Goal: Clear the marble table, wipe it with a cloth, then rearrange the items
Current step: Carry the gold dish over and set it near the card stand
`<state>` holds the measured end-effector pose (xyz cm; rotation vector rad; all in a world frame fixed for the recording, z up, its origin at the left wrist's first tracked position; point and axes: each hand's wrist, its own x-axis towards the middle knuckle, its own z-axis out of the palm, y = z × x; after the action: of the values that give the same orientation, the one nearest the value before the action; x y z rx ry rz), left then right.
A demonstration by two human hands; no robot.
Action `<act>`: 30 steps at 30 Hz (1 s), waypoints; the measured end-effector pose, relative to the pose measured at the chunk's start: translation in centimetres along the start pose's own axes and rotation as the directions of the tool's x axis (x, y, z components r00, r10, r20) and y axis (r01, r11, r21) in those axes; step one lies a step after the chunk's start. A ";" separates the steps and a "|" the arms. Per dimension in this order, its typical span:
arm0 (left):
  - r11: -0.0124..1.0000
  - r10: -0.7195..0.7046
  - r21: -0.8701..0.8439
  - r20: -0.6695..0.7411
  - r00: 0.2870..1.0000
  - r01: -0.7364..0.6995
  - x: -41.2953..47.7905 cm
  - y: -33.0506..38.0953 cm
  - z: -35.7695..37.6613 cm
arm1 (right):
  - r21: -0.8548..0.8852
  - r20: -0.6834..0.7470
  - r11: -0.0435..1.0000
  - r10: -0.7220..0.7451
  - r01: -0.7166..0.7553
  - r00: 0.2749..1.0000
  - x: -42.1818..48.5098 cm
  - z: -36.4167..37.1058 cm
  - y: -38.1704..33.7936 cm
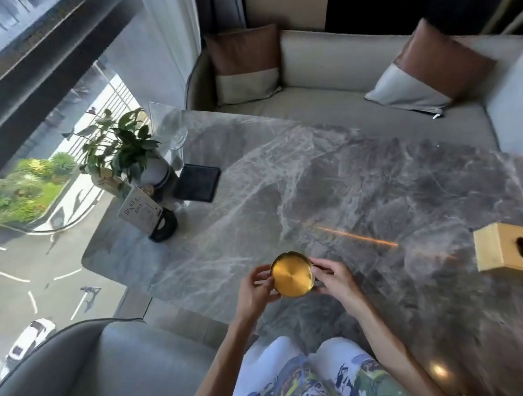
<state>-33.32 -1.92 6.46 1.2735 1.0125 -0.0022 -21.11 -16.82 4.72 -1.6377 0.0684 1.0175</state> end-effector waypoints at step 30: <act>0.953 -0.281 0.106 -0.033 0.959 0.283 17.4 2.0 -36.2 | -0.037 0.107 0.916 0.401 -0.399 0.910 12.4 38.2 -3.4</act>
<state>-44.42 36.03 -0.73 1.2190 1.2166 -0.2707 -33.38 21.38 0.39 -1.6097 0.3346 1.4237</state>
